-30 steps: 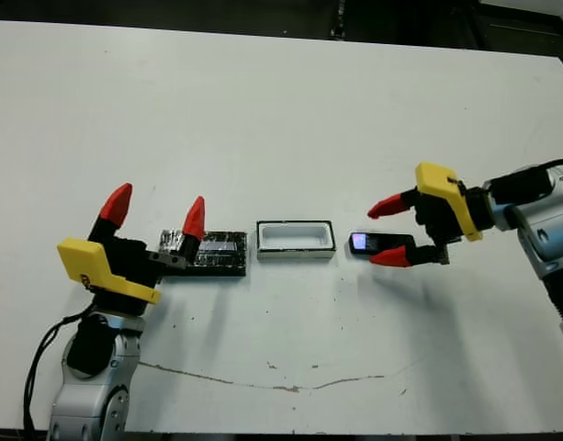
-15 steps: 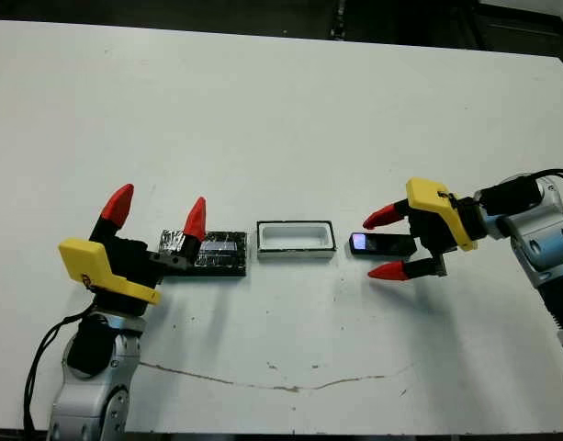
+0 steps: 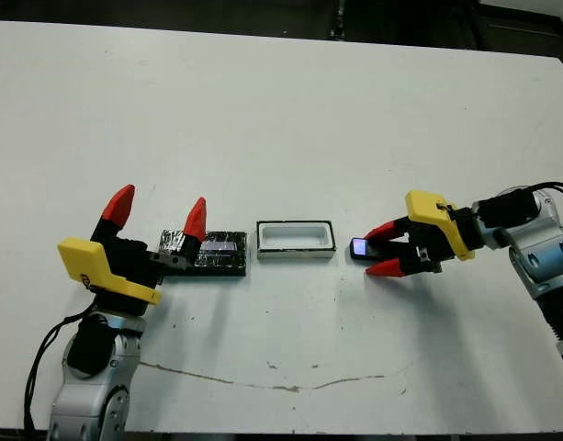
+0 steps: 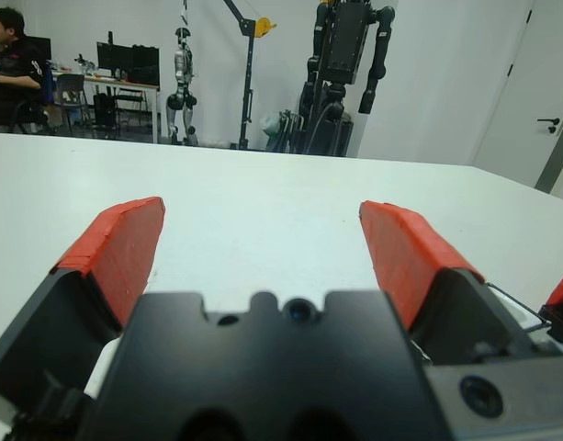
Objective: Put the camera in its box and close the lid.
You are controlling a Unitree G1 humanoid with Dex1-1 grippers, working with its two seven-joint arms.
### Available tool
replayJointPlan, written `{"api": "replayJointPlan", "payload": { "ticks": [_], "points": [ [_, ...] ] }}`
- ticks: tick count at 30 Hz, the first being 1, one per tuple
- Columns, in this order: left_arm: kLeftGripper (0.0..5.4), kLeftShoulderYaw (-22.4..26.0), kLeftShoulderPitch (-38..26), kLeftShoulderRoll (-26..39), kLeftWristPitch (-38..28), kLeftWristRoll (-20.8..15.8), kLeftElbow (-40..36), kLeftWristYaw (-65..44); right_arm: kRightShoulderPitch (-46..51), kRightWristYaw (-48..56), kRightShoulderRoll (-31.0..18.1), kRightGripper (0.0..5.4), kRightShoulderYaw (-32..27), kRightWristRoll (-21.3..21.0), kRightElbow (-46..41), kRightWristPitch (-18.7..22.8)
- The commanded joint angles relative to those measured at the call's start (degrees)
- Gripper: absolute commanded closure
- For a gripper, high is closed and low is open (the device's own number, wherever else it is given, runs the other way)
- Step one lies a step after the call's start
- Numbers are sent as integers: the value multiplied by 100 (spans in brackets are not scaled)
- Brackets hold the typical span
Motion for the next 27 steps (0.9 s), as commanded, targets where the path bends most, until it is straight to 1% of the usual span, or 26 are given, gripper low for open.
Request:
{"api": "replayJointPlan", "payload": {
  "ticks": [1,3,9,11,14,16,17,19,22,23,25,27],
  "points": [
    [0,-11,78,33,32,6,-31,-24,163,-159,-77,353,19,-141,-220,185],
    [0,-12,78,40,-3,29,-12,-36,186,-166,-90,374,-8,-117,-292,163],
    [0,-15,82,37,18,7,-18,-43,131,-228,-54,374,-301,130,-410,-23],
    [0,-19,82,23,36,-5,-27,-30,-24,-270,-65,374,-415,207,-520,267],
    [0,-28,82,29,51,28,-40,-11,-271,-393,19,374,-638,347,-550,284],
    [0,-31,83,30,62,31,-51,-4,-487,-446,71,374,-712,380,-505,224],
    [0,-30,83,25,66,12,-53,-7,-646,-422,103,374,-712,407,-436,306],
    [0,-29,80,37,63,0,-52,-25,-1010,-366,189,374,-679,452,-250,552],
    [0,-31,82,41,63,29,-58,-5,-1558,-141,384,374,-579,616,157,1164],
    [0,-28,84,39,56,23,-50,-9,-1694,-79,477,374,-570,671,300,1262],
    [0,-17,82,33,32,-2,-27,-24,-1874,-90,664,374,-528,663,368,1216],
    [0,-8,83,35,31,6,-22,-16,-1974,-26,909,374,-496,714,474,1066]
  ]
}}
